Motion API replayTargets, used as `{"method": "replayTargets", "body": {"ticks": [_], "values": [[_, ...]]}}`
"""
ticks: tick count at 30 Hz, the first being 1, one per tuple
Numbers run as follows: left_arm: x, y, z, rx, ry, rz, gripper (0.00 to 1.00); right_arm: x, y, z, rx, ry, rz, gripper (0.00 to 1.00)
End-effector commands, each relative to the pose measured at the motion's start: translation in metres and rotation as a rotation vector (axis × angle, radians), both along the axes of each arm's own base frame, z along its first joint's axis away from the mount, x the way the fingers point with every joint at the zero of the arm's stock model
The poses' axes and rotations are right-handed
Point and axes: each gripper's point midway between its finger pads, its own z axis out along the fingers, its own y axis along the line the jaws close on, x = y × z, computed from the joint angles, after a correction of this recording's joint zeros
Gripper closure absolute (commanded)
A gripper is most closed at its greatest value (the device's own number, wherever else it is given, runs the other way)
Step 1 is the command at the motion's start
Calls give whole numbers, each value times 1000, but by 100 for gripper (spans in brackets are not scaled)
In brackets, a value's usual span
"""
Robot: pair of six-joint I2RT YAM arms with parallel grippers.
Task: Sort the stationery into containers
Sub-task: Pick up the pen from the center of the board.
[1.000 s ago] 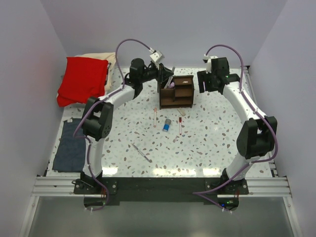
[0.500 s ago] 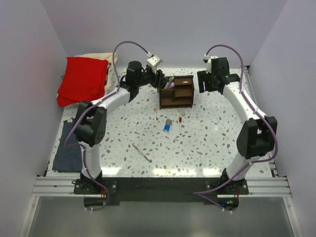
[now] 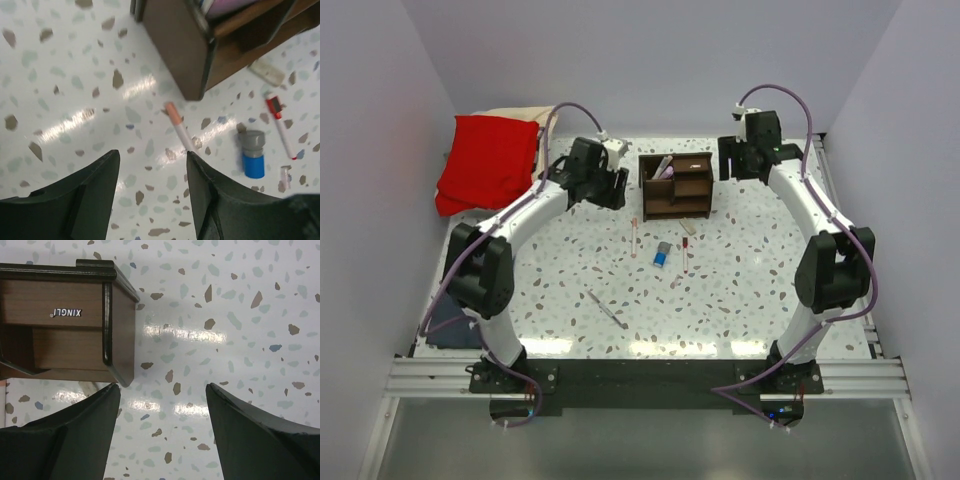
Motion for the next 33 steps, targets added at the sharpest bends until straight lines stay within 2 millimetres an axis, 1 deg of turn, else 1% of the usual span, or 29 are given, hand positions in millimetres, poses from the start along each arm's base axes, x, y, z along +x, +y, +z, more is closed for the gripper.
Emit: {"method": "replayTargets", "body": {"ticks": [1,4,5,6,7,8,10,11,12,13,14,15,17,19,21,22,23,24,25,26,28,29,31,32,33], "values": [[-29,9,-48,18,232,161,40,11,-7,31,17,-79,-64,26],[-32,-3,-64,5,264,158,40,11,-6,39,35,-96,-81,26],[-31,-12,-68,13,255,134,40,11,-5,40,49,-103,-81,26],[-25,-9,-68,49,227,158,40,11,-4,40,56,-102,-83,26],[-24,-12,-67,64,216,165,36,10,-3,39,72,-95,-85,26],[-25,-20,-68,74,208,150,36,9,0,36,98,-76,-91,26],[-28,-25,-75,86,222,145,35,9,5,33,141,-59,-83,26],[-32,-31,-84,96,238,134,35,9,5,34,147,-64,-84,26],[-31,-30,-89,116,235,143,35,10,5,33,149,-69,-87,26],[-28,-33,-90,123,220,146,36,10,3,30,147,-70,-95,26],[-29,-34,-96,148,217,149,37,13,1,34,148,-91,-108,26],[-26,-32,-96,171,195,166,37,13,-2,34,152,-90,-119,26],[-24,-35,-98,177,191,167,38,13,-1,32,168,-80,-115,27],[-21,-35,-100,184,186,177,40,12,-5,31,170,-80,-121,27],[-18,-33,-107,198,186,183,41,12,-9,30,174,-88,-129,27],[-14,-35,-107,197,175,185,41,11,-10,26,177,-80,-135,27],[-13,-38,-113,210,175,180,41,10,-13,24,180,-74,-143,27],[-10,-39,-114,223,161,178,41,10,-12,22,187,-68,-142,27],[-6,-44,-111,216,145,176,41,7,-12,19,189,-57,-141,27],[-5,-46,-116,222,151,170,42,8,-13,18,190,-56,-143,27],[-2,-53,-119,219,151,152,42,6,-13,13,190,-47,-142,27],[-3,-54,-122,219,158,145,43,6,-13,12,188,-46,-144,27],[-11,-54,-130,227,190,122,46,5,-13,11,189,-41,-144,27],[-16,-53,-133,228,209,111,49,6,-16,11,187,-40,-148,27],[-29,-46,-142,250,247,98,50,6,-17,13,186,-45,-147,27]]}}
